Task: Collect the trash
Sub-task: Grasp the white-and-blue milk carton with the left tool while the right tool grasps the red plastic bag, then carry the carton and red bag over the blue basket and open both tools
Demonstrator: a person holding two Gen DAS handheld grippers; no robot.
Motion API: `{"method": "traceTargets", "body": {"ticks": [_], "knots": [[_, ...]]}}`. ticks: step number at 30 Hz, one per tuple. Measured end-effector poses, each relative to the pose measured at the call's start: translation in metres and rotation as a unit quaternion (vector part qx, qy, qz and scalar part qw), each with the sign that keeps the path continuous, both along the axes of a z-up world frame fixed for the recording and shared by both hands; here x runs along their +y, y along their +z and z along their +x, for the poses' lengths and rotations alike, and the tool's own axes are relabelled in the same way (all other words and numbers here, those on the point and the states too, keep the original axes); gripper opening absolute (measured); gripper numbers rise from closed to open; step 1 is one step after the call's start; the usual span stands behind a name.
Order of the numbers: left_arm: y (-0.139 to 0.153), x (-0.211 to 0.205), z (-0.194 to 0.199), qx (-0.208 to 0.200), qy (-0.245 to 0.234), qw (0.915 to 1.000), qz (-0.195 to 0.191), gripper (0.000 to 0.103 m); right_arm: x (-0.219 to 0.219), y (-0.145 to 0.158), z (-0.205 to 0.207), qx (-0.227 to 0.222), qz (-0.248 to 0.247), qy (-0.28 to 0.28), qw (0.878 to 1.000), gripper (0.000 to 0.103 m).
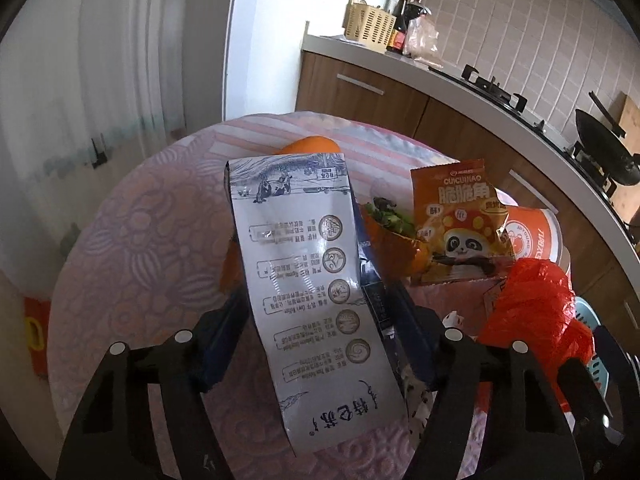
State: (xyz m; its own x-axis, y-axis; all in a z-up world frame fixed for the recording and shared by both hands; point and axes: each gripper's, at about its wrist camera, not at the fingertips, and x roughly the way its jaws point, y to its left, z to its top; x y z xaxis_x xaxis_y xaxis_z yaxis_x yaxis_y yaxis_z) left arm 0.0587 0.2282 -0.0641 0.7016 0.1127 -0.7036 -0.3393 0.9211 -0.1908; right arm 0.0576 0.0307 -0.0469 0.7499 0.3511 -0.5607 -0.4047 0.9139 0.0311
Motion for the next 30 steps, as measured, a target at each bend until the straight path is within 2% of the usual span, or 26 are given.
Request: {"method": "traceTargets", "body": {"ticks": [3, 8, 9, 10, 11, 14, 18, 23, 30], "knots": [[0.005, 0.004, -0.011, -0.020, 0.004, 0.9997, -0.010, 0.067, 0.008, -0.005, 0.008, 0.011, -0.004, 0.010, 1.000, 0.077], [0.021, 0.006, -0.022, -0.046, 0.012, 0.9989, -0.004, 0.066, 0.016, -0.014, 0.023, 0.040, -0.002, 0.019, 0.999, 0.077], [0.024, 0.007, -0.025, -0.049, 0.014, 0.9987, -0.003, 0.066, 0.016, -0.015, 0.025, 0.044, 0.000, 0.020, 0.999, 0.070], [0.028, 0.007, -0.028, -0.053, 0.015, 0.9985, -0.001, 0.066, 0.015, -0.015, 0.025, 0.046, 0.004, 0.021, 0.999, 0.059], [0.031, 0.006, -0.031, -0.058, 0.016, 0.9982, 0.000, 0.066, 0.014, -0.015, 0.025, 0.049, 0.006, 0.026, 0.998, 0.042], [0.044, 0.001, -0.040, -0.076, 0.015, 0.9970, 0.005, 0.065, 0.008, -0.011, 0.021, 0.047, 0.013, 0.032, 0.998, 0.033], [0.063, -0.011, -0.050, -0.099, 0.004, 0.9950, 0.013, 0.065, -0.012, 0.009, 0.009, 0.017, 0.032, 0.025, 0.999, 0.030], [0.087, -0.042, -0.058, -0.130, -0.037, 0.9907, 0.016, 0.065, -0.042, 0.034, -0.002, -0.012, 0.051, 0.003, 0.999, 0.030], [0.105, -0.113, -0.044, -0.149, -0.138, 0.9791, 0.012, 0.065, -0.103, 0.056, -0.010, -0.042, 0.061, -0.052, 0.996, 0.030]]}}
